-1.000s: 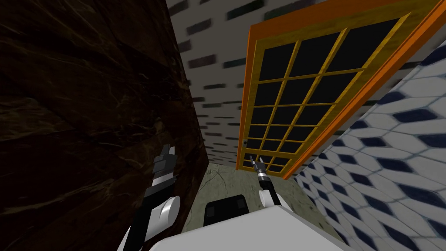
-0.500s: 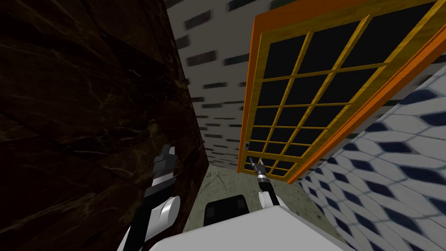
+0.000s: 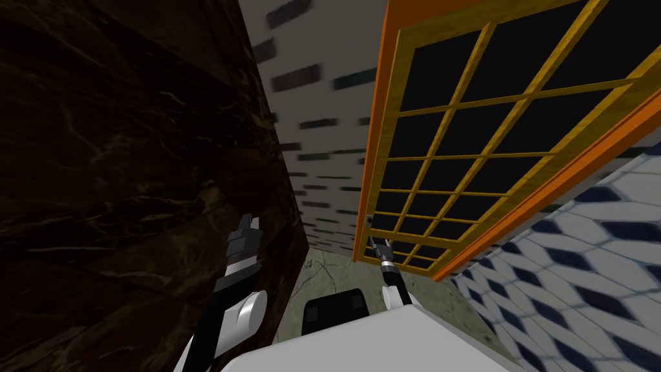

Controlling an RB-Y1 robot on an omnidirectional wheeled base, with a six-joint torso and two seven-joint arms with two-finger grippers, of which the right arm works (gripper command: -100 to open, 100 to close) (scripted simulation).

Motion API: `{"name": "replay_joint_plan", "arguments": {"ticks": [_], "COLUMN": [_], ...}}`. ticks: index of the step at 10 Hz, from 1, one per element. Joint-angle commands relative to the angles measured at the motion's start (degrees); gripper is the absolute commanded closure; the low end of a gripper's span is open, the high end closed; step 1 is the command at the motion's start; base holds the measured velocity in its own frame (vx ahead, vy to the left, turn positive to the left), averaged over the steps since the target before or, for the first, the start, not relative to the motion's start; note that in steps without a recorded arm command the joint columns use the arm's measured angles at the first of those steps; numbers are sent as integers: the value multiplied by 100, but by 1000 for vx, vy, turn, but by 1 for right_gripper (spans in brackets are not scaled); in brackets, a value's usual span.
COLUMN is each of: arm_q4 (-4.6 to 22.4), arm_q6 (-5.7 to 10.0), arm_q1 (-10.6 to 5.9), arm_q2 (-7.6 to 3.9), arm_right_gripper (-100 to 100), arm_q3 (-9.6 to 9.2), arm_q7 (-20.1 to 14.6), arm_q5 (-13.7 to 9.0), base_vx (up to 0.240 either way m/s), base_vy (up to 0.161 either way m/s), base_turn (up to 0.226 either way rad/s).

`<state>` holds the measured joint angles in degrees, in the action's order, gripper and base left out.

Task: Pull the door open

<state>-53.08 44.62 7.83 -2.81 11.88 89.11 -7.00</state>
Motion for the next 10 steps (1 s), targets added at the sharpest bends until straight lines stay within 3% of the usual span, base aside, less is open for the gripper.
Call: {"name": "replay_joint_plan", "arguments": {"ticks": [1,2,3,5,10], "arm_q4": [170,101,189,263,436], "arm_q6": [39,15,62,101,191], "arm_q1": [-51,-32,-35,-33,-29], "arm_q2": [36,19,-91,-177,-331], "arm_right_gripper": [-100,-100,-100,-100,-100], "arm_q3": [22,14,55,93,183], "arm_q7": [165,95,45,-23,-183], "arm_q5": [-19,-12,-38,-62,-117], "base_vx": [146,60,127,189,193], "base_vy": [-16,-2,10,-7,-53], "base_turn": [19,4,58,58,41]}}
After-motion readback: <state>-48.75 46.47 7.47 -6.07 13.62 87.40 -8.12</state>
